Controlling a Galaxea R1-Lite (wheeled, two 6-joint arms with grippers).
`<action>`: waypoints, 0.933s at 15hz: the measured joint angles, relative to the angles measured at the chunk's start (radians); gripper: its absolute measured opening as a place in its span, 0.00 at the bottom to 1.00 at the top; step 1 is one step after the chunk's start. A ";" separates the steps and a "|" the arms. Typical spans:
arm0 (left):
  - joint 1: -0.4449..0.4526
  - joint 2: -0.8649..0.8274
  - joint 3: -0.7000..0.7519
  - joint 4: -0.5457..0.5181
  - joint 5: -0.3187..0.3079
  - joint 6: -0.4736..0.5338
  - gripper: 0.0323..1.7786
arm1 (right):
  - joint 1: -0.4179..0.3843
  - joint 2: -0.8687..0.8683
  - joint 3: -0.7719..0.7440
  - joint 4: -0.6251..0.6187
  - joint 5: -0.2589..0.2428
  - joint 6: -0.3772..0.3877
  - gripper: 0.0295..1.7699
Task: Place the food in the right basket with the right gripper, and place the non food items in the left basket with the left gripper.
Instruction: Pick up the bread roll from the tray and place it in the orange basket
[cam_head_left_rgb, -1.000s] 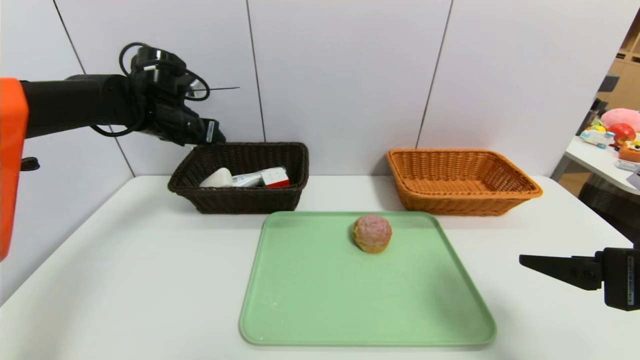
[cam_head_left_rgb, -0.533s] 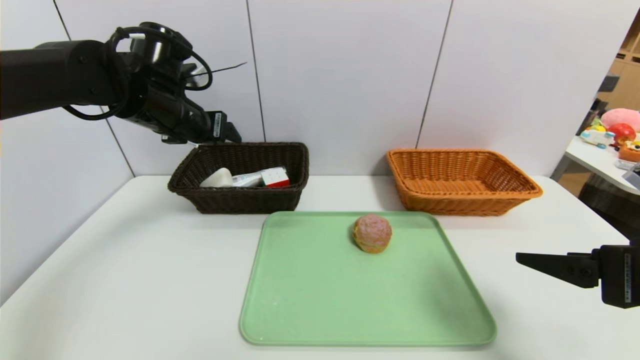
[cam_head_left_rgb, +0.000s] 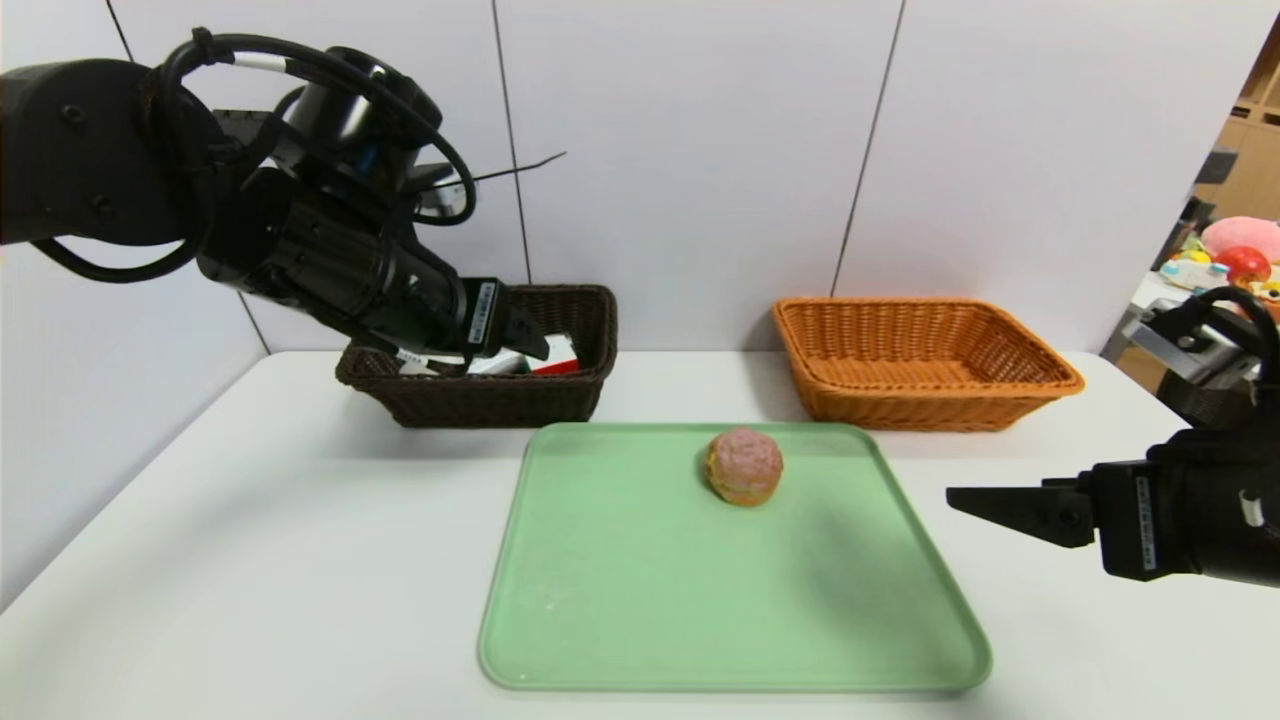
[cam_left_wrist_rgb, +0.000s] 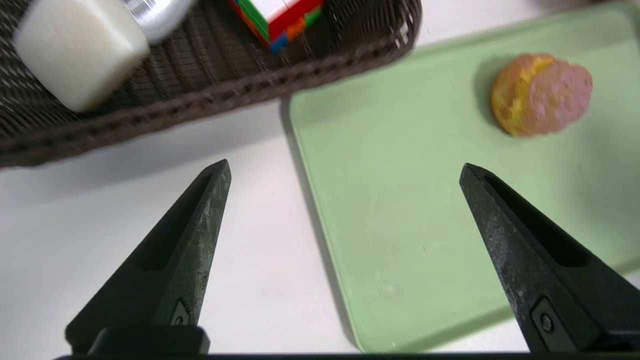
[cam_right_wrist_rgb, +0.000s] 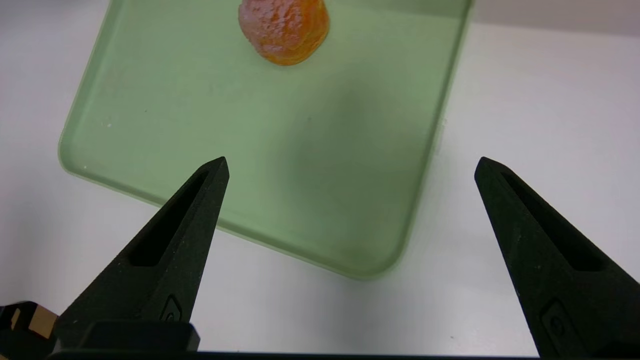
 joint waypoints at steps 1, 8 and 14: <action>-0.023 -0.021 0.037 0.000 0.000 -0.016 0.92 | 0.019 0.027 -0.018 0.000 0.000 0.000 0.96; -0.133 -0.080 0.181 -0.001 0.004 -0.080 0.94 | 0.106 0.239 -0.174 0.003 -0.002 0.004 0.96; -0.168 -0.085 0.225 -0.010 0.007 -0.085 0.95 | 0.153 0.446 -0.313 0.002 -0.007 0.001 0.96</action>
